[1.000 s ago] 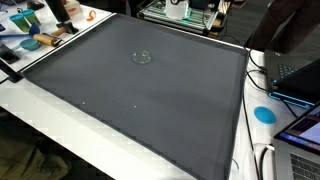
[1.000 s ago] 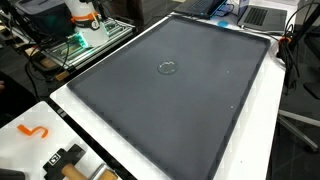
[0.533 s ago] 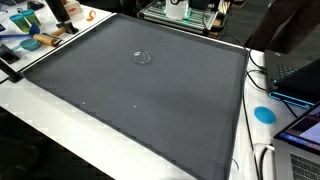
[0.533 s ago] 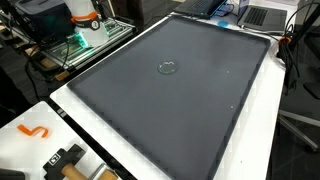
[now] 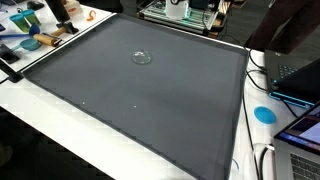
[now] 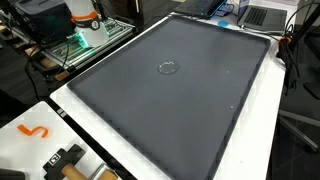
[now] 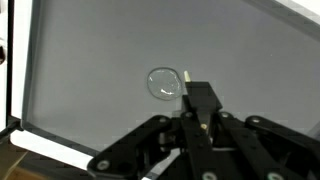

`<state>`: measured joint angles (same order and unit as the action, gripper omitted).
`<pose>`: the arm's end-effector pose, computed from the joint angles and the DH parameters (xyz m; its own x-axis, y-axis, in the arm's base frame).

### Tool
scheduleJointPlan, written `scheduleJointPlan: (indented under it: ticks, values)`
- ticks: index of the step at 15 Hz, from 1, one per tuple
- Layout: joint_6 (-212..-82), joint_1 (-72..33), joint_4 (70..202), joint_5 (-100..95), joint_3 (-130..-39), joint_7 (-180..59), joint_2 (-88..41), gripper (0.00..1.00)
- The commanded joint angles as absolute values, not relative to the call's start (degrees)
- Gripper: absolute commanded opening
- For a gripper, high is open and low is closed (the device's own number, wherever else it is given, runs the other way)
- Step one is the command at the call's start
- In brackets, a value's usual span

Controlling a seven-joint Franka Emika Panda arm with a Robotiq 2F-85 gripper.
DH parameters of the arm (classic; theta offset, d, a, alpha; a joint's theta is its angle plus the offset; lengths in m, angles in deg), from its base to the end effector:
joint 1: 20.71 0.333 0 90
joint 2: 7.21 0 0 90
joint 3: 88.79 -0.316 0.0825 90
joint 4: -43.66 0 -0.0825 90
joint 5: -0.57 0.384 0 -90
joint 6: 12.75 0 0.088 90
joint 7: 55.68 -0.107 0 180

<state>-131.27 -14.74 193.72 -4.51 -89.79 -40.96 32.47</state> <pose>0.3507 0.0384 0.4792 0.9078 0.4046 0.1108 0.3909 -0.9117 0.1264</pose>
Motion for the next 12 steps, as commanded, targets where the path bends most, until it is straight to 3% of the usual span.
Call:
scheduleJointPlan:
  ticks: [1, 12]
  values:
    - [-135.19, -12.81, 190.98, -5.24, -92.69, -42.8, 25.74, 0.03]
    - [-151.37, -14.44, 186.77, -13.82, -99.82, -53.26, 12.83, 0.03]
